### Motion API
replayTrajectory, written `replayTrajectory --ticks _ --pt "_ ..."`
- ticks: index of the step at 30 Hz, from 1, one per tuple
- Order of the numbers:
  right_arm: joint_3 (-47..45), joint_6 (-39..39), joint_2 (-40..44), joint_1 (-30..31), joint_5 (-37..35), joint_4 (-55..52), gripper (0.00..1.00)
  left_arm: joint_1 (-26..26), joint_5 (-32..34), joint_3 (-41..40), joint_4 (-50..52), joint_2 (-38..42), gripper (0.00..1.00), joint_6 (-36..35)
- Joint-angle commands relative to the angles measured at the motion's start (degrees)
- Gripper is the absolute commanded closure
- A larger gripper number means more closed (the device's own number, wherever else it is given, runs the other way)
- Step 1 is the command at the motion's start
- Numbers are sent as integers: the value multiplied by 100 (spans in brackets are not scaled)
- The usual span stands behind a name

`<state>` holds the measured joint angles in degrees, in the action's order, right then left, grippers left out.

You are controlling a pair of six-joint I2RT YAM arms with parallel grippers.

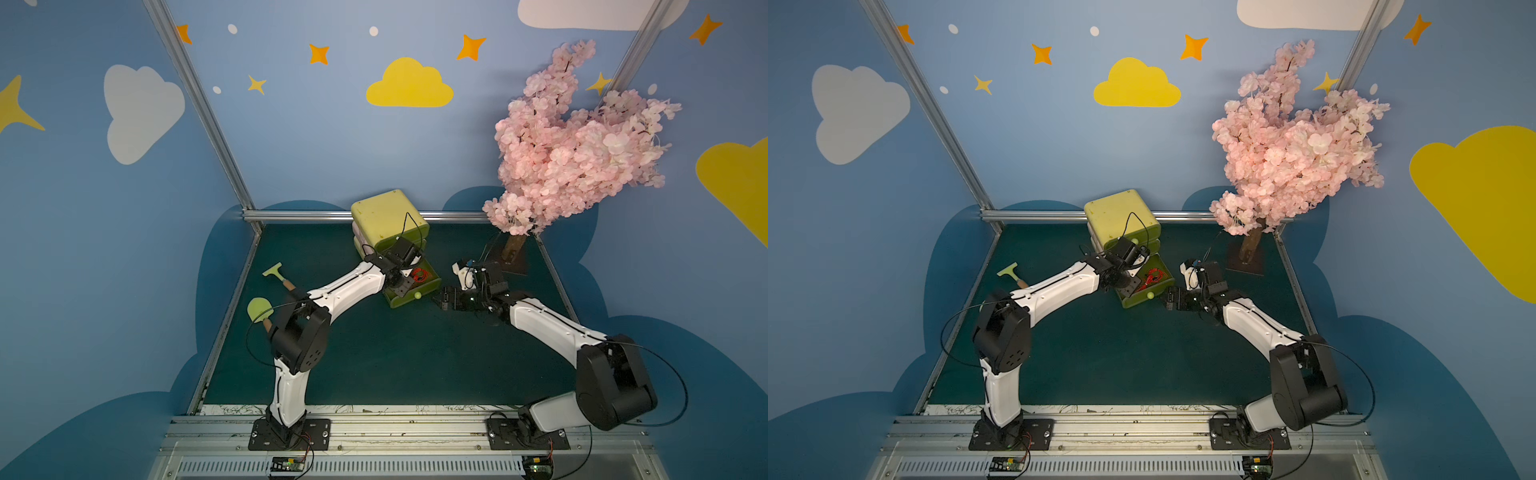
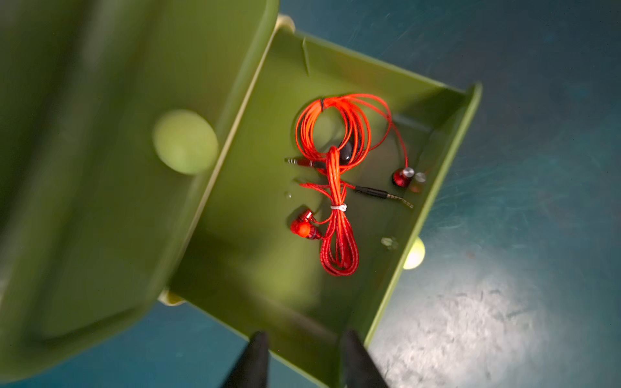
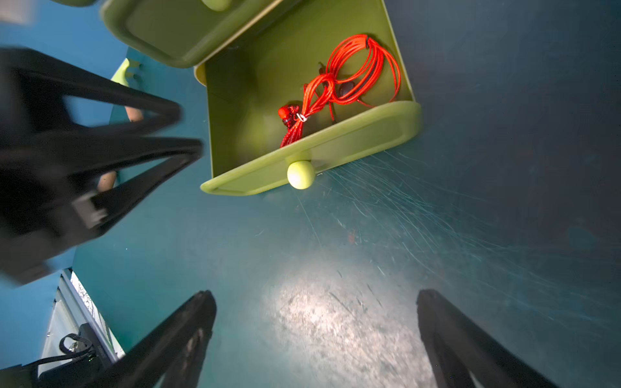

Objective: Place the wired earphones into the drawer by color
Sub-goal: Place the wired earphones in the drawer.

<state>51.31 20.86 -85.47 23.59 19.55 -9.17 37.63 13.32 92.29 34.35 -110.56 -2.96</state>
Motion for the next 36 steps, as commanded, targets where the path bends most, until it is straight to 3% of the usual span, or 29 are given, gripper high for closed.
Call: replayTrajectory --ticks 1,5,13,24,36 --pt "241 143 -262 97 71 260 1 -9 -134 -95 49 682 37 333" --pt "326 292 -579 167 56 476 1 -27 -121 -248 10 1168 18 703" --pt "327 568 -950 306 57 1128 2 -466 -334 -242 -250 1895 0 1349" --pt "450 992 -1329 386 18 1584 1 -1608 -2127 318 -857 1437 0 2195" --pt "442 1314 -1607 443 115 2083 1 -1761 -2915 1118 -1215 573 0 2415"
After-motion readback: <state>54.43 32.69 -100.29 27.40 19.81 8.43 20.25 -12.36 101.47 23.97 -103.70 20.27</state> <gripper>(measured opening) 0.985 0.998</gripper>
